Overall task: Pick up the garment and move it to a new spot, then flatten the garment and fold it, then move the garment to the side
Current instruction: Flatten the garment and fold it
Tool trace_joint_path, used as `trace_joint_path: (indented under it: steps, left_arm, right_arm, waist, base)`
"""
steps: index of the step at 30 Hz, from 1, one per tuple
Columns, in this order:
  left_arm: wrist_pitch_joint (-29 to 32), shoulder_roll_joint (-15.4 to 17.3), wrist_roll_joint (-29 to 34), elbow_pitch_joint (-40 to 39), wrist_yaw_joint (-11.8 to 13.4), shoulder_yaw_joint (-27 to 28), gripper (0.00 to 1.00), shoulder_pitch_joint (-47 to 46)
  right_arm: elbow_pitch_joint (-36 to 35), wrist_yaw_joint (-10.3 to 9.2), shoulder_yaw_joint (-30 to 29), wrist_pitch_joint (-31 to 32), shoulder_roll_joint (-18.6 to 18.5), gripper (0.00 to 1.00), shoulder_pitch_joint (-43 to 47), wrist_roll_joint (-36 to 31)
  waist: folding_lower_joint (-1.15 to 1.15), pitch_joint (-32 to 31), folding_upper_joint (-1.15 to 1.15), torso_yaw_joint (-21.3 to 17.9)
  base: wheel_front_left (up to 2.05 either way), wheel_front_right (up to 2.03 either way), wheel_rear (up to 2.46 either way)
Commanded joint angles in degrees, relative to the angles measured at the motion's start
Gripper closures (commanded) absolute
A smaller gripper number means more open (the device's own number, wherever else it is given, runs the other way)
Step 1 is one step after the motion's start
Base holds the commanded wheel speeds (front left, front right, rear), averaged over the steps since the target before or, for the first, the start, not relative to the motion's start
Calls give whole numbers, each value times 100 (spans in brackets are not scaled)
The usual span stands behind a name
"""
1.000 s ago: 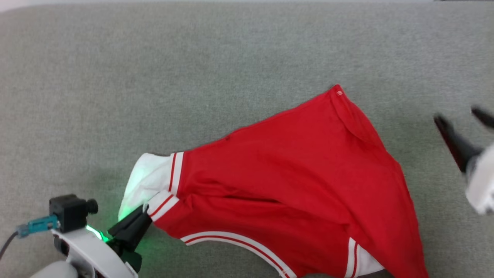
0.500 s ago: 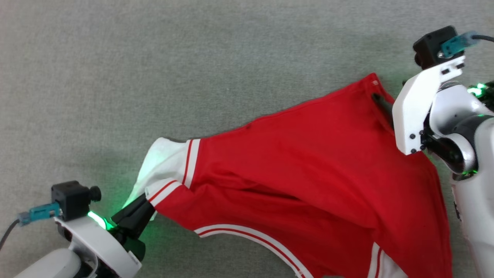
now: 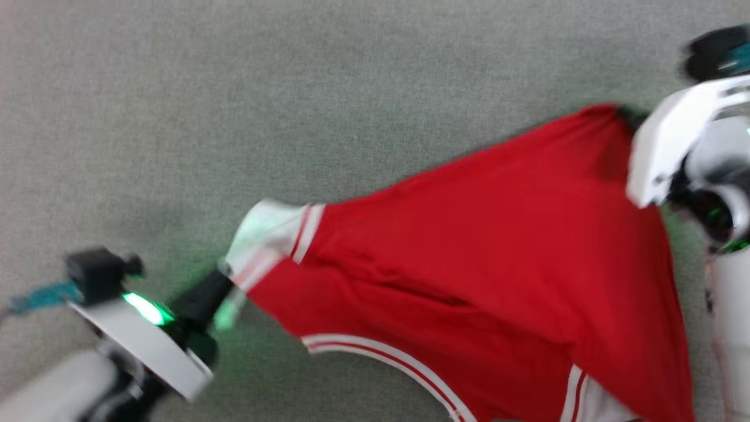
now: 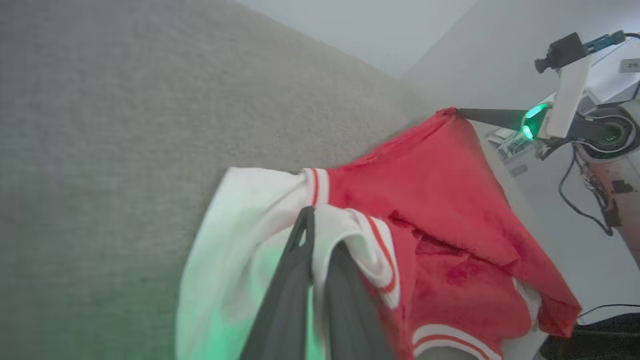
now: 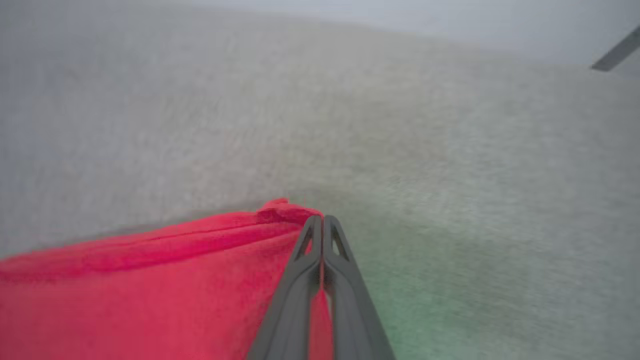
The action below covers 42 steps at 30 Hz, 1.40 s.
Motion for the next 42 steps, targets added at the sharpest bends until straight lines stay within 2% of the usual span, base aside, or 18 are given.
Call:
trace_joint_path:
  steps: [1, 7, 12, 14, 17, 21, 26, 28, 31, 35, 38, 39, 42]
  left_arm:
    - [2, 111, 28, 10, 17, 37, 100, -171]
    - [167, 398, -516, -113, 16, 157, 100, -1282]
    - [961, 415, -1357, 282, 16, 462, 100, -2642]
    - [1353, 290, -1717, 585, 16, 648, 100, -3202]
    - [1781, 144, -1927, 1213, 16, 993, 100, -4094]
    - [2101, -44, -1747, 2008, 17, 1269, 100, -5258]
    - [2004, -227, -1414, 2578, 22, 1476, 100, -6387]
    - [1957, -320, -1466, 2687, 22, 1547, 100, -6613]
    - [1922, -380, -1556, 2693, 22, 1554, 100, -6536]
    - [1894, -413, -1700, 2356, 18, 1483, 100, -5858]
    - [1711, -379, -1797, 1850, 15, 1540, 100, -5070]
    - [1608, -493, -2059, 1648, 16, 1655, 100, -4710]
    - [1411, -441, -2093, 980, 16, 1868, 100, -3690]
  right_arm:
    - [22, -4, -232, -144, 63, 100, -163, -190]
    - [156, -4, -1346, -1018, 546, 100, -865, -887]
    - [339, -4, -1993, -1623, 759, 100, -1747, -1356]
    - [448, -4, -2186, -1866, 786, 100, -2187, -1549]
    - [684, -5, -2384, -2221, 799, 100, -2824, -1623]
    - [1067, -7, -2531, -2686, 780, 100, -3603, -1726]
    - [1377, -8, -2892, -3350, 775, 100, -4360, -1831]
    - [1571, -12, -2972, -3511, 775, 100, -4564, -1901]
    - [1820, -12, -2840, -3604, 776, 100, -4425, -1967]
    - [2060, -9, -2576, -3678, 795, 100, -3958, -1824]
    - [2049, -6, -2226, -3644, 801, 100, -3408, -1548]
    - [1994, -6, -2075, -3634, 801, 100, -3125, -1525]
    - [1632, -6, -1672, -3454, 799, 100, -2302, -1273]
  waist:
    - [0, -86, 0, -55]
    - [0, -144, 0, -171]
    - [0, 32, 0, -337]
    - [0, 164, 0, -409]
    - [0, 348, 0, -501]
    - [0, 545, 0, -675]
    - [0, 712, 0, -758]
    - [0, 771, 0, -775]
    - [0, 850, 0, -770]
    - [0, 903, 0, -699]
    - [0, 886, 0, -671]
    - [0, 855, 0, -654]
    - [0, 770, 0, -627]
  base:
    - [0, 0, 0]
    - [0, 0, 0]
    - [0, 0, 0]
    - [0, 0, 0]
    - [0, 0, 0]
    - [0, 0, 0]
    - [0, 0, 0]
    - [0, 0, 0]
    - [0, 0, 0]
    - [0, 0, 0]
    - [0, 0, 0]
    - [0, 0, 0]
    - [0, 0, 0]
